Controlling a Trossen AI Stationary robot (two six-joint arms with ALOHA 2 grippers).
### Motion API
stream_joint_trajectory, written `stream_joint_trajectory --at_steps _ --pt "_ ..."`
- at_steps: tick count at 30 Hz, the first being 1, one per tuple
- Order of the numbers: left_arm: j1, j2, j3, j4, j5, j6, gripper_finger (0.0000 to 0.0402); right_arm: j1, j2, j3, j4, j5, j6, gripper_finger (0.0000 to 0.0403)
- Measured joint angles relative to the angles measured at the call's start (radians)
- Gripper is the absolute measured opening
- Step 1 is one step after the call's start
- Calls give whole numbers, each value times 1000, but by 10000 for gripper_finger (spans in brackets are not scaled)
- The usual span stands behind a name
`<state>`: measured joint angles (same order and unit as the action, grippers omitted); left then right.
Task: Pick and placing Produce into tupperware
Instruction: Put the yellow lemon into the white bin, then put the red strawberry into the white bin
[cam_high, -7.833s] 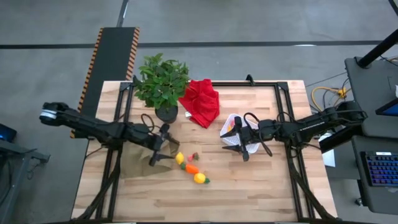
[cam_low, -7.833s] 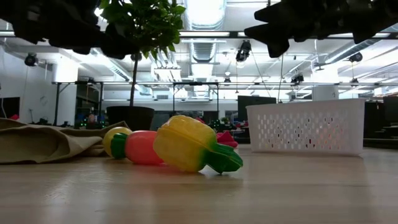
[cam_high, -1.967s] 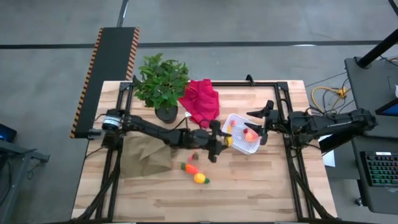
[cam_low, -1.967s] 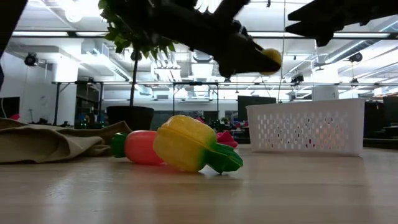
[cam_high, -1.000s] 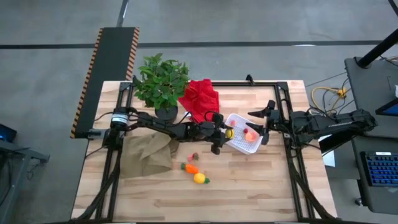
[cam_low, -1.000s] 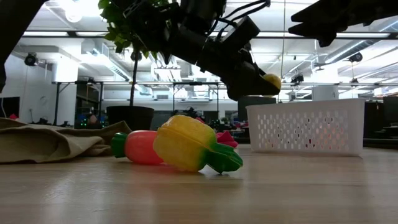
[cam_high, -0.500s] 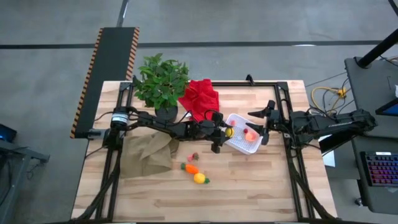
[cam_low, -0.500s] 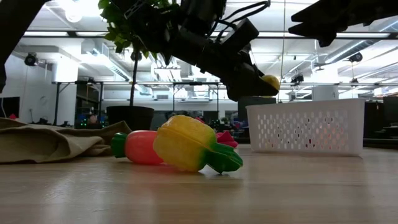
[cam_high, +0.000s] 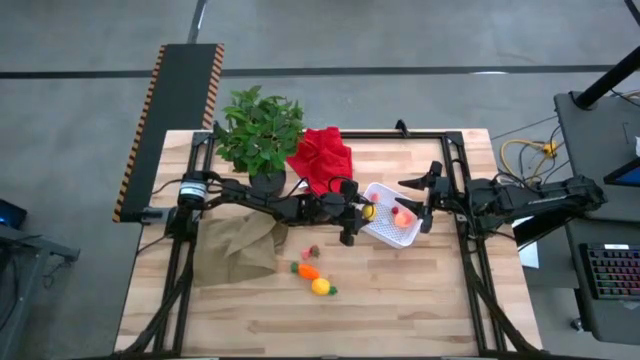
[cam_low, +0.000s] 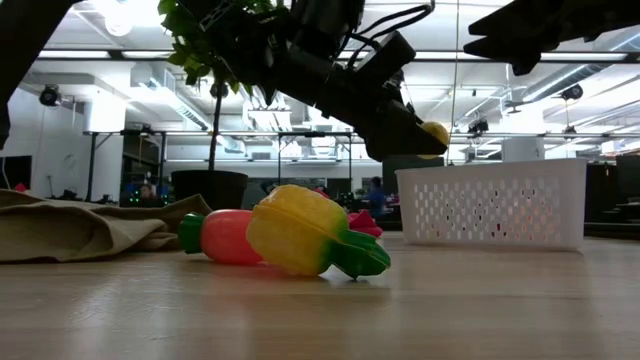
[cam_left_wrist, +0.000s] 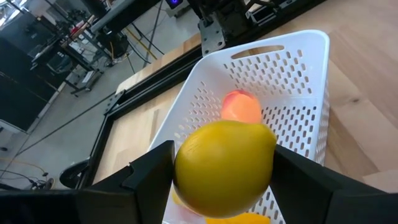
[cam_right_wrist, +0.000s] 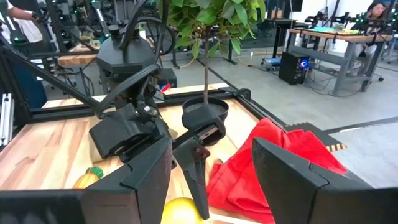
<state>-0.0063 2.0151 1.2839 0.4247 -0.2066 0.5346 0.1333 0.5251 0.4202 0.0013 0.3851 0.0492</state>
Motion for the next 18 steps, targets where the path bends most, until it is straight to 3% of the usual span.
stream_joint_trajectory --at_steps 12,18 --pt "0 -1 0 -2 10 -3 230 0 0 0 -6 -2 0 215" --pt "1 -1 0 0 11 -3 283 0 0 0 -6 -2 0 215"
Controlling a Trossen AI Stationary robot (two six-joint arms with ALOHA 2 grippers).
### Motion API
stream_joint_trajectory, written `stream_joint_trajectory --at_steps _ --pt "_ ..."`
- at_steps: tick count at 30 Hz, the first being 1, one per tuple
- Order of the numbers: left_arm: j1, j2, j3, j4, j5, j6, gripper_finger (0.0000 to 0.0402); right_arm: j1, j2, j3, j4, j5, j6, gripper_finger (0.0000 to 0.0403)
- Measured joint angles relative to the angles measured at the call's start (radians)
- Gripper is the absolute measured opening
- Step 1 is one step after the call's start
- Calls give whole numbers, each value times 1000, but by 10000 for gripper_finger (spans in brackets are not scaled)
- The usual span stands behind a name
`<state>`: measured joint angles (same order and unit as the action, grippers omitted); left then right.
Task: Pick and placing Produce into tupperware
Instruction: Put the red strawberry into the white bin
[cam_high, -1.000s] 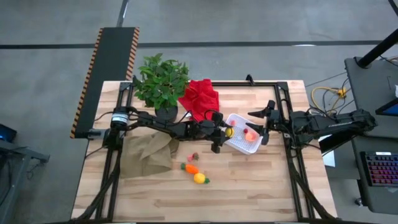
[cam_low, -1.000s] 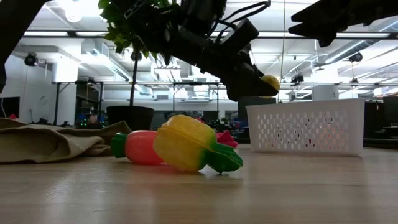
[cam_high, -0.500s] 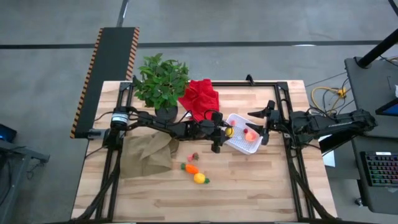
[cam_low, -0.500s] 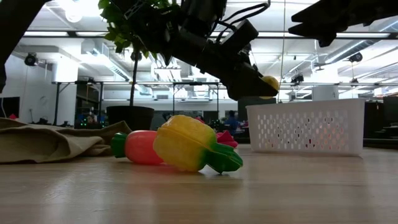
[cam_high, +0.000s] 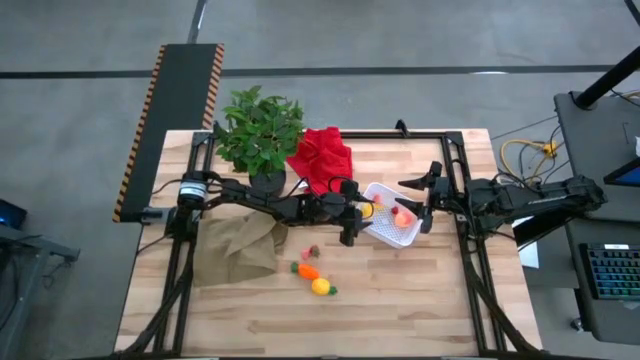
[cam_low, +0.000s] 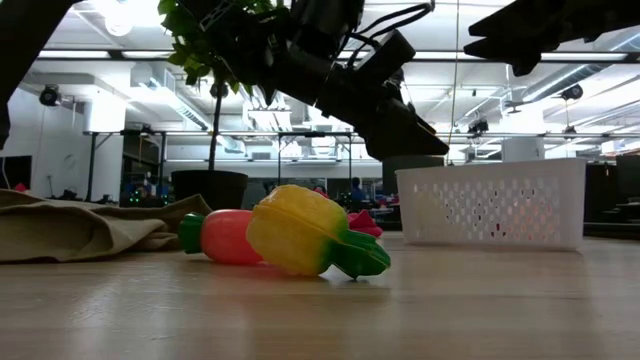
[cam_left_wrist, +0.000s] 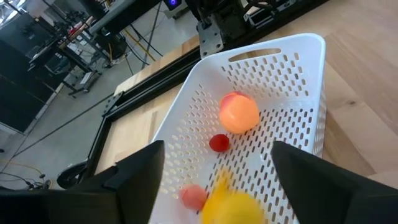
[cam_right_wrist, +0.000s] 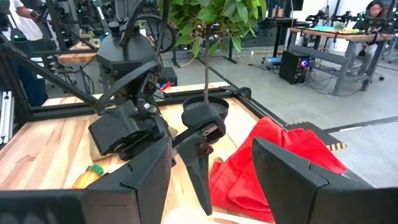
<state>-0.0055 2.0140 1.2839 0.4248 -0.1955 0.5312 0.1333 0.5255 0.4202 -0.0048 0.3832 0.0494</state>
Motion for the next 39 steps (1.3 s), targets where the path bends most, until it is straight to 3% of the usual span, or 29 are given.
stream_joint_trajectory --at_steps 6,12,19,26,32,39 --pt "0 0 0 1 0 2 332 0 0 0 0 0 0 215" --pt "-15 -21 -1 4 -3 2 338 0 0 0 0 0 0 215" --pt "-75 -148 -15 -65 -24 -3 338 0 1 0 0 -3 6 215" --pt "-149 -322 -100 -178 -16 -150 337 0 19 -2 -15 -26 25 215" --pt "-217 -507 -222 -287 6 -304 301 0 27 -2 7 -27 2 215" --pt "-298 -766 -452 -286 20 -396 196 0 35 -2 16 -27 1 215"
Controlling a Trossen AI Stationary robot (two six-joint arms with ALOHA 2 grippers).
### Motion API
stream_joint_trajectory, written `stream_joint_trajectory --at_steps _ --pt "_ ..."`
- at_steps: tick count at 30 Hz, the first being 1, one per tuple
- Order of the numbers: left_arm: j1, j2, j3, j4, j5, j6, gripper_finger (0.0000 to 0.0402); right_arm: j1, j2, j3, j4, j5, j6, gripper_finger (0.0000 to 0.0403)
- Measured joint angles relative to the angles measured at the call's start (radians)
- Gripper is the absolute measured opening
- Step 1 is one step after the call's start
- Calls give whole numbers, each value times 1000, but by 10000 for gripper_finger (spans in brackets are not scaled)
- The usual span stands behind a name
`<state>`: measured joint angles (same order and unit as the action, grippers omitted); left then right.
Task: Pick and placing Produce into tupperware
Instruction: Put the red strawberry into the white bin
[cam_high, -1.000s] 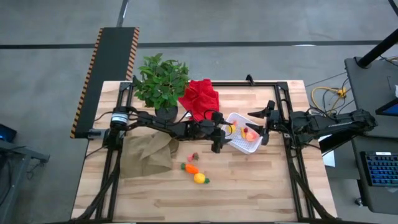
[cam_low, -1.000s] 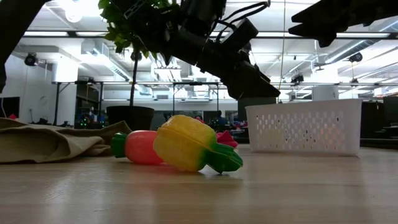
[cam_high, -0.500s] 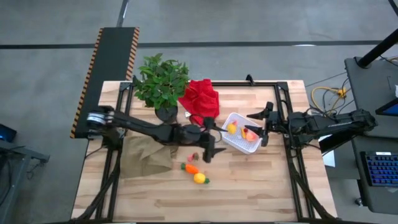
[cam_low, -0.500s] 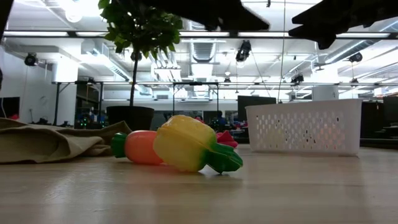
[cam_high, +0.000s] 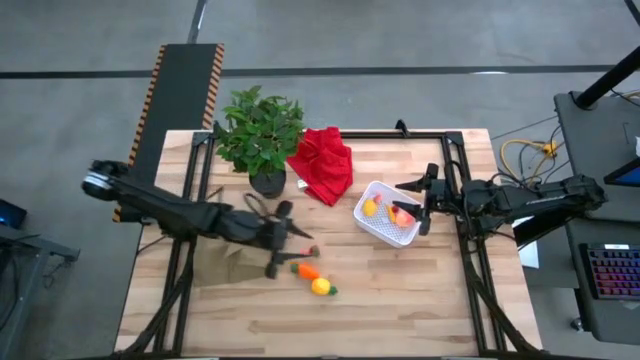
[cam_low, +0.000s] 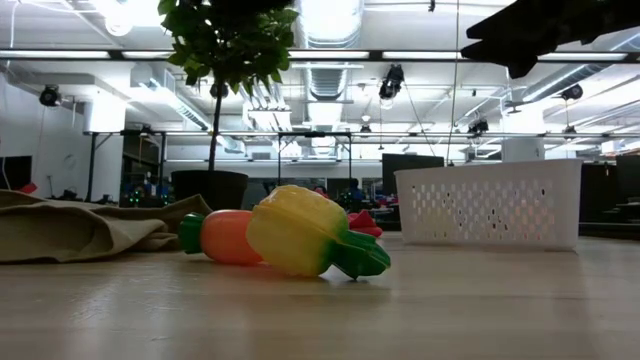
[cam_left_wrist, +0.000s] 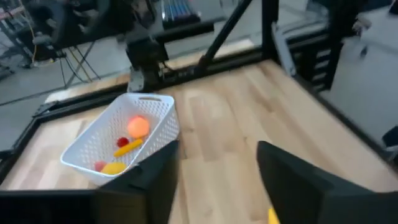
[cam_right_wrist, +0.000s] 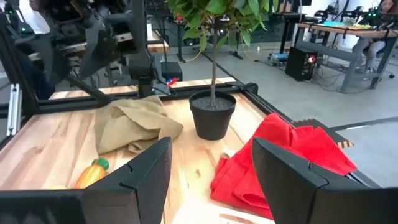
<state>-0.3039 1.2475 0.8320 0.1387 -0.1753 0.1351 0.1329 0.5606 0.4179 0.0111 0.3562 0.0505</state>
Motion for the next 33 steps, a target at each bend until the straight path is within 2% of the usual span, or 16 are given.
stream_joint_trajectory --at_steps 4,9,11,17,23,26,30,33 --pt "-24 -170 -102 10 -10 -22 121 0 4 0 8 0 1 215" --pt "-25 -385 -217 4 -26 39 30 0 23 0 22 0 1 215" --pt "-25 -473 -261 -15 -55 59 8 0 34 0 27 0 2 215" --pt "-25 -739 -396 -87 -122 60 15 0 82 0 28 -25 41 215" --pt "-25 -919 -511 -98 -122 54 15 0 184 0 64 -205 107 215" --pt "-25 -998 -550 -97 -122 54 15 0 287 0 184 -267 104 215" --pt "-25 -1082 -585 -96 -121 54 15 0 473 10 409 -277 26 219" --pt "-25 -1120 -597 -97 -121 54 15 0 618 72 434 -277 -76 239"
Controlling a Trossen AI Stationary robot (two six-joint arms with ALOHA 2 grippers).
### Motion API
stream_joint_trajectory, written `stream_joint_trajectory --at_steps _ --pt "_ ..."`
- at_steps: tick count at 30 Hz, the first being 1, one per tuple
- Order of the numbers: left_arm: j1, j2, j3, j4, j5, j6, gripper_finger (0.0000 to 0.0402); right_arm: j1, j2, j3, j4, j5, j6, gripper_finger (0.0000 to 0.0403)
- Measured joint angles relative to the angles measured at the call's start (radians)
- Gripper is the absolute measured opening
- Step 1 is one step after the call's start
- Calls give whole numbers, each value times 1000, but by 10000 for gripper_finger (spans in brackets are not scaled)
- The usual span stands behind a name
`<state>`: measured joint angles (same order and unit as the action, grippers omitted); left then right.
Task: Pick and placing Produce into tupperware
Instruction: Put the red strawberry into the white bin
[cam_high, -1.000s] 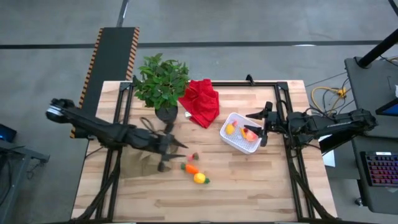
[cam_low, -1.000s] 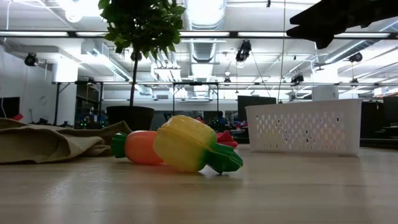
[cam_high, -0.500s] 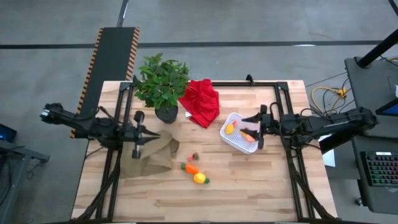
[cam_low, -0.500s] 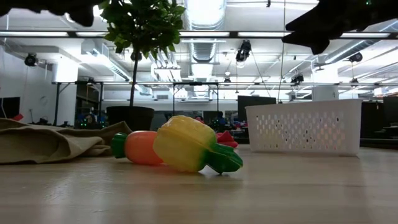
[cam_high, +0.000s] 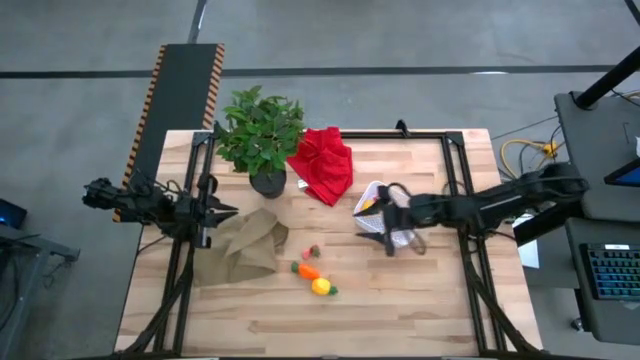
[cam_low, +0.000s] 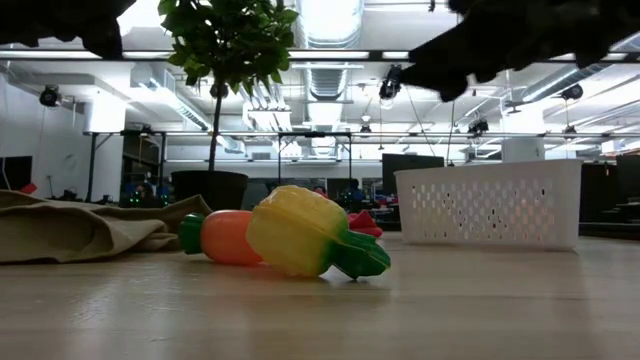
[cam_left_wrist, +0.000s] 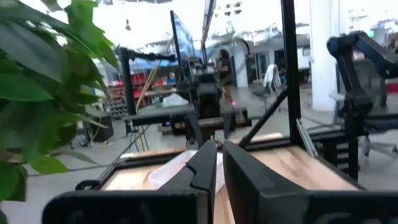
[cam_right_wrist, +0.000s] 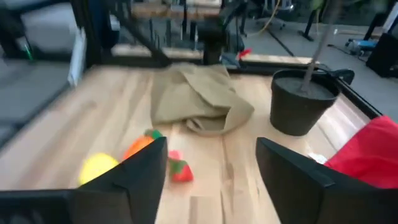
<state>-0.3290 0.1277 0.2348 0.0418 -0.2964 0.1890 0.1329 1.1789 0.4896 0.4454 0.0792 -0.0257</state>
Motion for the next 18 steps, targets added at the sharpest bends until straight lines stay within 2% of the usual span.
stream_joint_trajectory --at_steps 5,10,14,18 --pt "0 -33 -8 0 0 0 15 0 173 159 -4 0 -51 294" --pt "0 -38 -17 0 1 -2 15 0 340 308 -142 -1 -61 339" --pt "0 -30 -26 2 0 -25 15 0 476 417 -239 -20 -30 352" --pt "0 -31 -36 2 0 -27 15 0 581 496 -248 -141 -10 347"
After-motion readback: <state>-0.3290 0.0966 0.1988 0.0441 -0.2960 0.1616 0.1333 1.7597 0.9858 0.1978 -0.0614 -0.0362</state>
